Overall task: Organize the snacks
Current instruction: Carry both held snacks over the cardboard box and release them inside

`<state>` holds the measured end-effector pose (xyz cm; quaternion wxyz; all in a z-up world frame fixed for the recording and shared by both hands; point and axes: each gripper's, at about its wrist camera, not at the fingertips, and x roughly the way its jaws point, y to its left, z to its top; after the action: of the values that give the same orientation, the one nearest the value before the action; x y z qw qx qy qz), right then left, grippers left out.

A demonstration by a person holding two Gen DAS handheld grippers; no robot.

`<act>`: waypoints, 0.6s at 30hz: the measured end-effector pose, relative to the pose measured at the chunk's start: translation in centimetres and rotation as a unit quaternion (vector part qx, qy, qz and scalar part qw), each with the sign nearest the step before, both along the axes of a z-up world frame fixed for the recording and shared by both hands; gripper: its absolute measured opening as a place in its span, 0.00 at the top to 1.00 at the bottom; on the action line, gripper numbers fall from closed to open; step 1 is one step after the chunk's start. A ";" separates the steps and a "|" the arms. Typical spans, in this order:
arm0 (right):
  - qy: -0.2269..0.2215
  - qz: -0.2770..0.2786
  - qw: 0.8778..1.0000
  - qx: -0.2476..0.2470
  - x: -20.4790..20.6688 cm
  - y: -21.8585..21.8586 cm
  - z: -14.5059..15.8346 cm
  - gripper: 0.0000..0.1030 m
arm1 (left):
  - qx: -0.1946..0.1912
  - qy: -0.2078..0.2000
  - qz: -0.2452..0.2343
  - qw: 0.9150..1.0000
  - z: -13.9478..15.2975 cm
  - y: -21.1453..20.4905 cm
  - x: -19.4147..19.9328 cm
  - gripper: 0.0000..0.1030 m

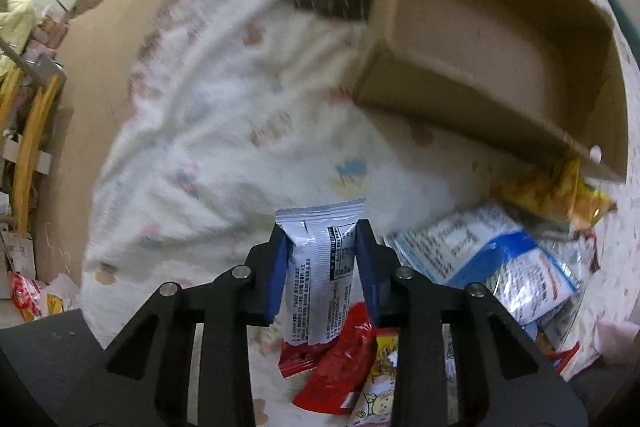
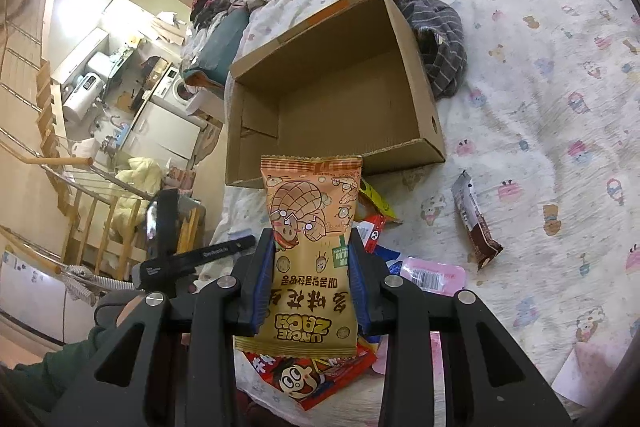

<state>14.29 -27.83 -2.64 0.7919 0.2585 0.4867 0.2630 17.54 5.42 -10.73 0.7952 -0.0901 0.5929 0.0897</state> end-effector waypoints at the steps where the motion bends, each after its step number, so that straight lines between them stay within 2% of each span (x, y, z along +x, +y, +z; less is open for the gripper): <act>1: -0.002 -0.001 1.000 0.000 0.0 0.0 0.0 0.66 | 0.000 -0.009 0.005 1.000 0.4 0.4 0.0 0.73; 5: -0.013 -0.004 1.000 -0.002 -0.1 0.0 0.3 0.66 | 0.001 -0.080 0.036 0.996 3.9 2.2 -0.6 0.73; 11: -0.028 -0.007 0.999 -0.026 -0.3 0.6 0.7 0.66 | -0.002 -0.113 0.007 0.994 7.1 1.9 -0.9 0.73; 15: -0.058 -0.011 0.998 -0.034 -0.6 0.8 2.2 0.66 | 0.004 -0.143 -0.016 0.990 9.5 1.5 -1.2 0.73; 18: -0.075 -0.013 0.996 -0.042 -0.4 1.2 3.5 0.66 | -0.005 -0.158 -0.026 0.987 11.6 1.3 -0.6 0.73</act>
<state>13.89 -26.68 0.85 0.8396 0.2111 0.4334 0.2502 16.92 6.76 0.90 0.8803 -0.0917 0.4628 0.0501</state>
